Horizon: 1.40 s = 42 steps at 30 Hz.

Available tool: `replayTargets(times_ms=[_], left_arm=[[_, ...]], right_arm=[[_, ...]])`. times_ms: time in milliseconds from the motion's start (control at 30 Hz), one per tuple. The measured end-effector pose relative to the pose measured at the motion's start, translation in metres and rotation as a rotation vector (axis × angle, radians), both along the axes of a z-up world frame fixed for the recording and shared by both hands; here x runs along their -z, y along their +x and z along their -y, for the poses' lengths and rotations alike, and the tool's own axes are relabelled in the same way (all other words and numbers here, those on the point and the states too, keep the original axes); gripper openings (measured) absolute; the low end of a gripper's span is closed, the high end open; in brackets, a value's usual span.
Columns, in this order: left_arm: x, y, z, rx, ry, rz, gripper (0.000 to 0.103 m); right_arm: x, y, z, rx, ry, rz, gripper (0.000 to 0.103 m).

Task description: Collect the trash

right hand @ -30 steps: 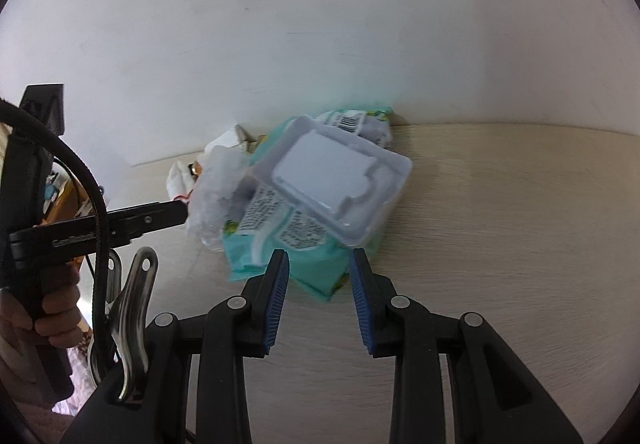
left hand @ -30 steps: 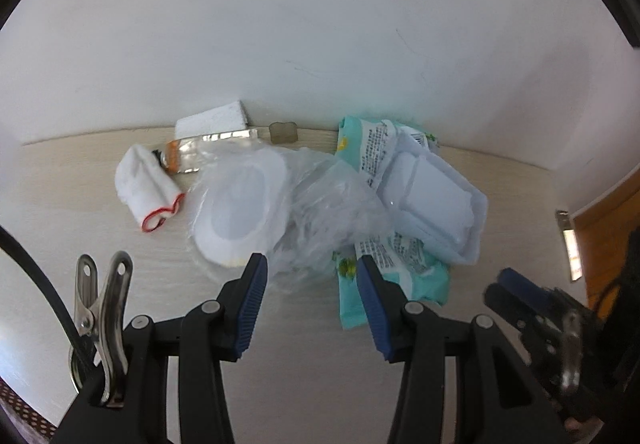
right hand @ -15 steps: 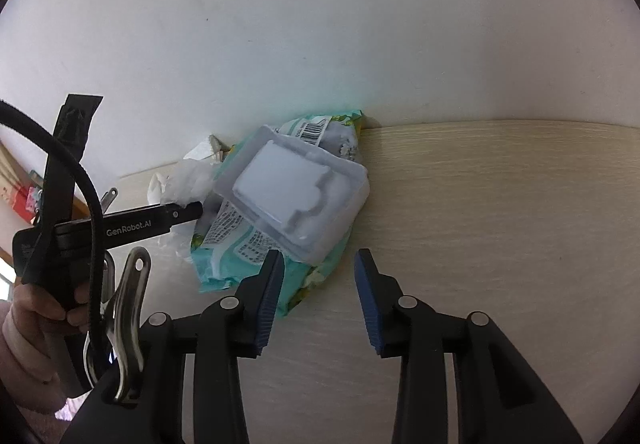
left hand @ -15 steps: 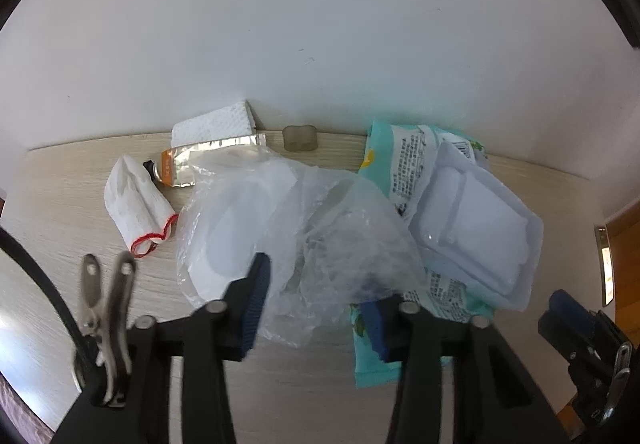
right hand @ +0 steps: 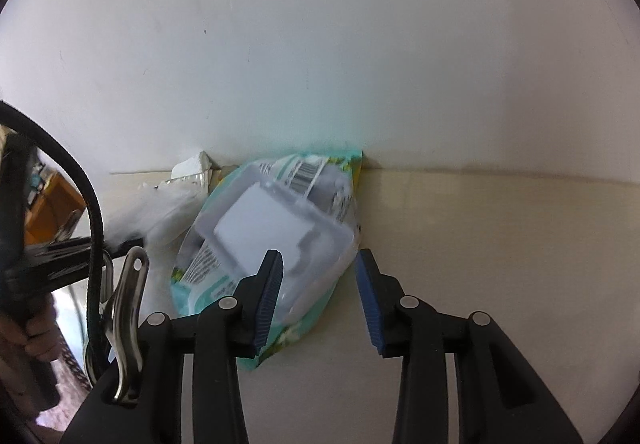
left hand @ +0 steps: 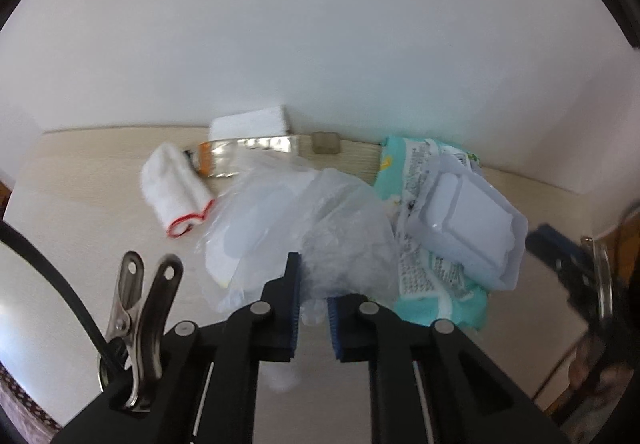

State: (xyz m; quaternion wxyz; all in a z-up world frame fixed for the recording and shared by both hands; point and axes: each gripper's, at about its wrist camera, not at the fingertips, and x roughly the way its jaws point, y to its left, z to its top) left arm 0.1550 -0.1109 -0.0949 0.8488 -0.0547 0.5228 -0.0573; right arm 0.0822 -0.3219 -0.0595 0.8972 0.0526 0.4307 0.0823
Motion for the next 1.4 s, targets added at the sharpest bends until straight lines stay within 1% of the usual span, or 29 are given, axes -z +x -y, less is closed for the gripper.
replayTargets(times_ms=[100,267,367,433,533,667,767,867,933,967,1000,1033,1100,1200,1300,1400], left_arm=[[-0.002,-0.011,-0.013,-0.027,-0.017,-0.015,0.012],[-0.002,-0.025,-0.025,-0.05,-0.021,-0.032,0.012],[0.002,-0.032,-0.03,-0.063,-0.024,-0.043,0.012],[0.005,-0.035,-0.034,-0.077,-0.026,-0.051,0.012],[0.008,-0.038,-0.042,-0.1,-0.024,-0.058,0.012],[0.013,-0.039,-0.05,-0.123,-0.031,-0.07,0.012],[0.015,-0.039,-0.052,-0.125,-0.032,-0.074,0.012],[0.015,-0.038,-0.051,-0.12,-0.035,-0.073,0.012],[0.016,-0.038,-0.05,-0.116,-0.033,-0.072,0.012],[0.016,-0.038,-0.05,-0.117,-0.033,-0.073,0.012],[0.016,-0.038,-0.05,-0.119,-0.035,-0.075,0.012],[0.016,-0.039,-0.051,-0.122,-0.04,-0.077,0.012],[0.017,-0.039,-0.052,-0.129,-0.049,-0.08,0.012],[0.017,-0.04,-0.054,-0.134,-0.056,-0.081,0.012],[0.017,-0.041,-0.055,-0.139,-0.061,-0.083,0.012],[0.019,-0.04,-0.056,-0.144,-0.065,-0.086,0.012]], right_arm=[[-0.002,0.014,-0.003,-0.033,-0.024,0.006,0.04],[-0.004,0.036,-0.01,-0.101,-0.038,-0.002,0.042],[0.002,0.049,-0.013,-0.144,-0.03,-0.044,0.042],[0.007,0.054,-0.014,-0.173,0.004,-0.089,0.042],[0.01,0.053,-0.015,-0.209,0.051,-0.133,0.042],[0.011,0.045,-0.02,-0.257,0.078,-0.171,0.042],[0.012,0.038,-0.029,-0.289,0.05,-0.19,0.042],[0.008,0.032,-0.035,-0.286,-0.006,-0.172,0.043],[0.0,0.028,-0.036,-0.285,-0.019,-0.143,0.051],[-0.004,0.027,-0.037,-0.296,-0.01,-0.135,0.063],[-0.006,0.028,-0.04,-0.309,0.0,-0.134,0.072],[-0.007,0.027,-0.043,-0.329,0.013,-0.138,0.074],[-0.007,0.026,-0.049,-0.357,0.003,-0.152,0.076],[0.004,0.028,-0.061,-0.381,-0.072,-0.17,0.077],[0.01,0.027,-0.073,-0.414,-0.165,-0.151,0.079],[0.01,0.026,-0.079,-0.456,-0.209,-0.135,0.08]])
